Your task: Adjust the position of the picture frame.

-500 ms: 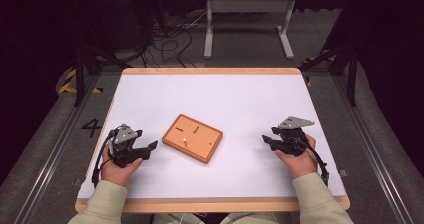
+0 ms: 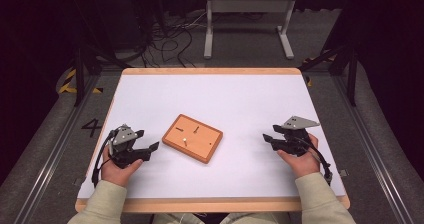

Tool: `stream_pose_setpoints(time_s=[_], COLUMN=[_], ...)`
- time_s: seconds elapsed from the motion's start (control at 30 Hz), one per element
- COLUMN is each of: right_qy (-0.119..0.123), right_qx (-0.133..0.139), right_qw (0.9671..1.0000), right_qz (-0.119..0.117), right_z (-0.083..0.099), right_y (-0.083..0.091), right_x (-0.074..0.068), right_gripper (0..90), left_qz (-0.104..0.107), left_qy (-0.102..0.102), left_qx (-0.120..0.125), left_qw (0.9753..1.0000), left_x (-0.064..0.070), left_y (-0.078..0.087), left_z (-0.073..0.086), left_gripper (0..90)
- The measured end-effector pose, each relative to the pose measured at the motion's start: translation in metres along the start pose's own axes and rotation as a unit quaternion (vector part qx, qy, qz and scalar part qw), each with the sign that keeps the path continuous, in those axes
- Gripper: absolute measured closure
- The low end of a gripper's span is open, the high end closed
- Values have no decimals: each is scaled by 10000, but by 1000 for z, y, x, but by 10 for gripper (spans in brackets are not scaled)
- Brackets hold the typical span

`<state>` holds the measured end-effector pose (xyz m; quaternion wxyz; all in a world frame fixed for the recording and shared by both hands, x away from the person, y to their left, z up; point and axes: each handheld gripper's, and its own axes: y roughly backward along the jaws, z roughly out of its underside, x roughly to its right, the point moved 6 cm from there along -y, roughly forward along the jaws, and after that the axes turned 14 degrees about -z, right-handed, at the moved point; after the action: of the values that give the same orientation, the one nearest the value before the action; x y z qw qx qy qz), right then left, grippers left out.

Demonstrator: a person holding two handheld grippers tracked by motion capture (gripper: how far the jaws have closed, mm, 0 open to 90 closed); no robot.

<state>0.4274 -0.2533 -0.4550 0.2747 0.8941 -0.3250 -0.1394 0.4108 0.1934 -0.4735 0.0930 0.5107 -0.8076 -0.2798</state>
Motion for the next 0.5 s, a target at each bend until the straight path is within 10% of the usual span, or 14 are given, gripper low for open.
stream_pose_setpoints(time_s=[0.5], right_qy=[24], right_qx=[150], right_qw=[9997], right_qz=[-176], right_z=[-1], right_y=[1], right_x=[-2], right_gripper=[483], left_qz=[-148], left_qy=[67], left_qx=[-106], left_qw=[9998], left_x=[-1], left_y=[0], left_z=[-8], left_gripper=[295])
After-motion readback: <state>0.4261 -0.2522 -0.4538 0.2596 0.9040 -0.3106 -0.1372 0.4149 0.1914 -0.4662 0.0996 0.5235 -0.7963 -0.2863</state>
